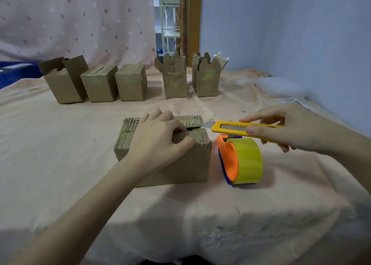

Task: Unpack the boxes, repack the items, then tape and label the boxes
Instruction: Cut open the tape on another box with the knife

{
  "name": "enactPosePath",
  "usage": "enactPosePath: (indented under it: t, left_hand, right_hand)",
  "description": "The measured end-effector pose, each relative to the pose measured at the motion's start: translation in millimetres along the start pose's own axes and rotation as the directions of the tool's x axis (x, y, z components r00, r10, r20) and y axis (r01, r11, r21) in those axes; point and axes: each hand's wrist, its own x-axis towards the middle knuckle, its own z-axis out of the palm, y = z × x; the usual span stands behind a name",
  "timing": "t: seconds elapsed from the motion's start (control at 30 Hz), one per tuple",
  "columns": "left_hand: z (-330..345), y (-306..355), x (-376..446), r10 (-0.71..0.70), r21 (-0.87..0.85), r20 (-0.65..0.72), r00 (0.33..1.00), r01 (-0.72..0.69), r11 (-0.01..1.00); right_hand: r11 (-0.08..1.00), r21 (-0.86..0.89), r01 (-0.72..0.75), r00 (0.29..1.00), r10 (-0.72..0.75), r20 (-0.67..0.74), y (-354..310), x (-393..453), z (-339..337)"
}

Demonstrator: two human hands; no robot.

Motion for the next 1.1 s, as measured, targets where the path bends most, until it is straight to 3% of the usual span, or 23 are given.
enactPosePath:
  t: [0.33, 0.57, 0.77, 1.1]
  left_hand:
    - [-5.1, -4.0, 6.3, -0.095, -0.258, 0.145, 0.985, 0.130, 0.957]
    - [-5.7, 7.3, -0.6, -0.067, -0.166, 0.073, 0.995, 0.078, 0.983]
    - [-7.5, 5.2, 0.3, -0.026, -0.203, 0.098, 0.995, 0.045, 0.978]
    - [-5.9, 1.0, 1.5, -0.024, -0.234, 0.143, 0.989, 0.058, 0.971]
  right_hand:
    - [0.997, -0.059, 0.055, 0.998, -0.057, -0.021, -5.7, -2.2, -2.5]
    - [0.999, -0.020, 0.050, 0.999, -0.050, -0.001, -1.4, -3.5, -4.2]
    - [0.997, -0.052, 0.062, 0.998, -0.062, -0.008, -0.2, 3.5, 1.7]
    - [0.996, 0.091, -0.015, 0.990, 0.002, 0.140, 11.7, 16.0, -7.4]
